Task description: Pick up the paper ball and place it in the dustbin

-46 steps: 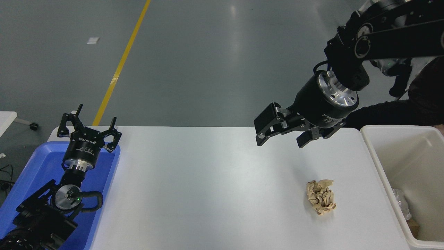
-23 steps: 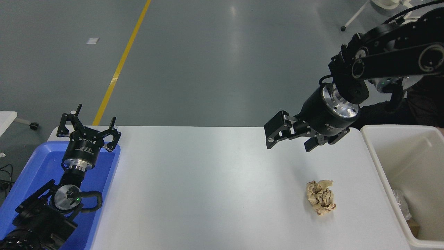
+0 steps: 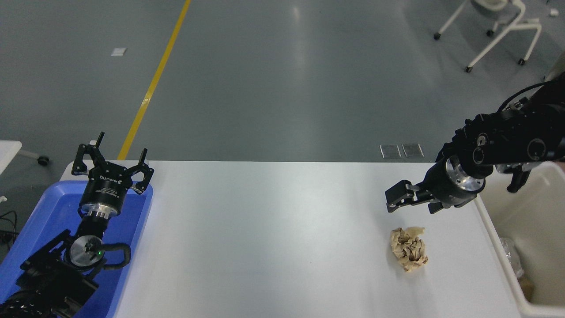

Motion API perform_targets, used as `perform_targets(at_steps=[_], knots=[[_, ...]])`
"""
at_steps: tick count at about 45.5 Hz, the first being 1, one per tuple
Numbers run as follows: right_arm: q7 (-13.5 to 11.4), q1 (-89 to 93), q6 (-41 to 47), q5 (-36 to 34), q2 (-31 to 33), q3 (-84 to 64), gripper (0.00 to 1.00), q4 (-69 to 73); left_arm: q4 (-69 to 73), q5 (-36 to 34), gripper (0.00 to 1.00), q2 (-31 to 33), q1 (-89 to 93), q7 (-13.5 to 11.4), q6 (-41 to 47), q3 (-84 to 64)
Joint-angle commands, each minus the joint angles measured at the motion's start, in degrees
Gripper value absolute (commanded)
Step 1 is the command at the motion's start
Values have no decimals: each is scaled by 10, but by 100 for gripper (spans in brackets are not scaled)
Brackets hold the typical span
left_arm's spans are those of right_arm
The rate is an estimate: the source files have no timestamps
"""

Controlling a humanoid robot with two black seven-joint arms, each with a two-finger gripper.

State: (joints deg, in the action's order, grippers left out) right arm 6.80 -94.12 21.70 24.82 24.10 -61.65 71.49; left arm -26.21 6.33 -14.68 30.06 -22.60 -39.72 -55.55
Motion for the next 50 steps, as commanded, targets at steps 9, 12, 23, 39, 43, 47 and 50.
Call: perform_targets(at_steps=[9,12,23,39,43,47,50], knots=[[-2,144,-34,51,-3,94,100,-74,0,0,100,0,1,0,-1,2],[-2,162,-35,52,-12,100,100,-93,-1,0,100,0,1,1,-1,2],[-3,249,-49,65,-42,131,100,-172,-1,-1,100,0,1,1,-1,3],[-3,293,-90,73,-64,135,82,-227,-1,-1,100,0,2,1,-1,3],[-3,298,-91,74,-65,145,43,-229,-1,-1,100,0,2,1,-1,3],[-3,297,-92,75,-70,145,12,-229,-1,-1,100,0,2,1,-1,3],[-3,293,-92,75,-71,145,0,-229,-1,-1,100,0,2,1,-1,3]])
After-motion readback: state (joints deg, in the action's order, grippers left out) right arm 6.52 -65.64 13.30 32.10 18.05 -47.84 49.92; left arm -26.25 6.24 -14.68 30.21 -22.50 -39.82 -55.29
